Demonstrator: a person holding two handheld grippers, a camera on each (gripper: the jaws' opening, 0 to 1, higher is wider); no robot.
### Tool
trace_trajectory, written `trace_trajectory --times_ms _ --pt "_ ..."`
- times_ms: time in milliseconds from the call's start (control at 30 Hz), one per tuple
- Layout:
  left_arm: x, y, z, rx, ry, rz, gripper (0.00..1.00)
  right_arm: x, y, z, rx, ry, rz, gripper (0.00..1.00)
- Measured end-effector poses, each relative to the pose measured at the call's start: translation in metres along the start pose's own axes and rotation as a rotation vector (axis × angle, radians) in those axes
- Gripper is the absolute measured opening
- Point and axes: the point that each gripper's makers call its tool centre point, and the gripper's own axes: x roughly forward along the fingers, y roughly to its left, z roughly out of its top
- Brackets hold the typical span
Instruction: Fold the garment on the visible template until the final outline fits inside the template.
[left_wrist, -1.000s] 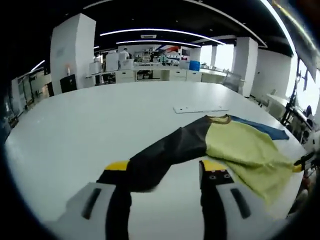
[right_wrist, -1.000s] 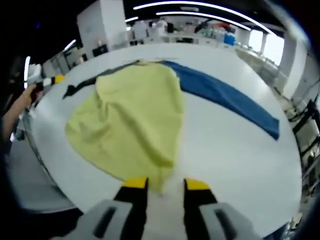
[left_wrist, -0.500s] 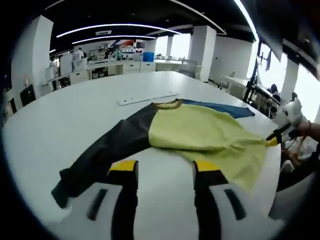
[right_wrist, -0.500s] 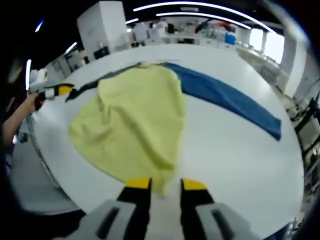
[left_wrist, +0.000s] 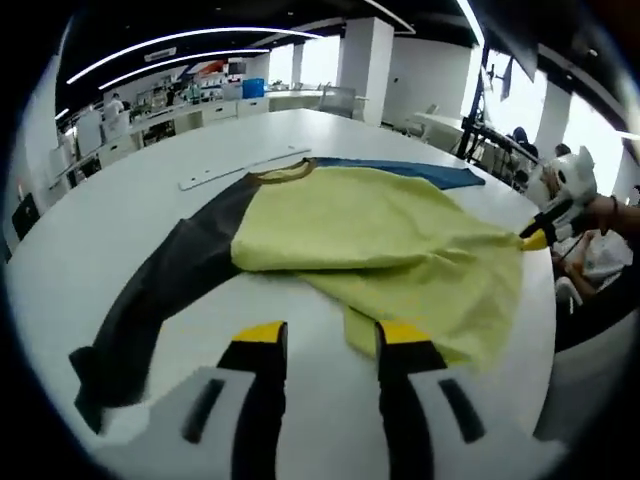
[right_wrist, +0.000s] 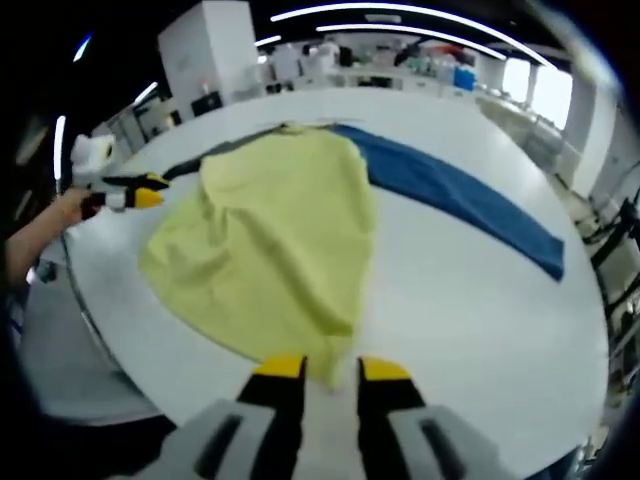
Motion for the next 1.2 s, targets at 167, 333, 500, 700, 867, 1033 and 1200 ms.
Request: trace_trajectory --times_ms 167,333,500,700,867,1033,1200 --pt "0.008 -0.002 -0.006 0.011 0.019 0.009 0.20 -0.001 -0.002 -0.001 0.005 0.002 -0.005 0.13" --pt "0.013 -0.007 -0.010 0.027 0.051 0.003 0.16 0.000 -0.001 -0.002 0.012 0.003 0.000 0.12" --pt "0.017 -0.008 -0.015 0.039 0.074 0.001 0.14 0.001 0.000 -0.001 0.012 0.007 0.000 0.11" --pt "0.020 -0.011 -0.017 0.079 0.114 -0.003 0.12 0.002 0.001 -0.002 0.017 0.007 0.002 0.08" --pt "0.024 -0.007 -0.016 0.081 0.127 0.005 0.13 0.005 0.002 -0.004 0.023 0.013 0.009 0.06" --pt "0.025 -0.005 -0.015 0.044 0.131 -0.003 0.10 0.006 0.003 -0.006 0.045 0.015 0.010 0.06" --pt "0.022 -0.007 -0.018 -0.014 0.152 -0.001 0.01 0.008 0.003 -0.008 0.067 0.012 0.012 0.03"
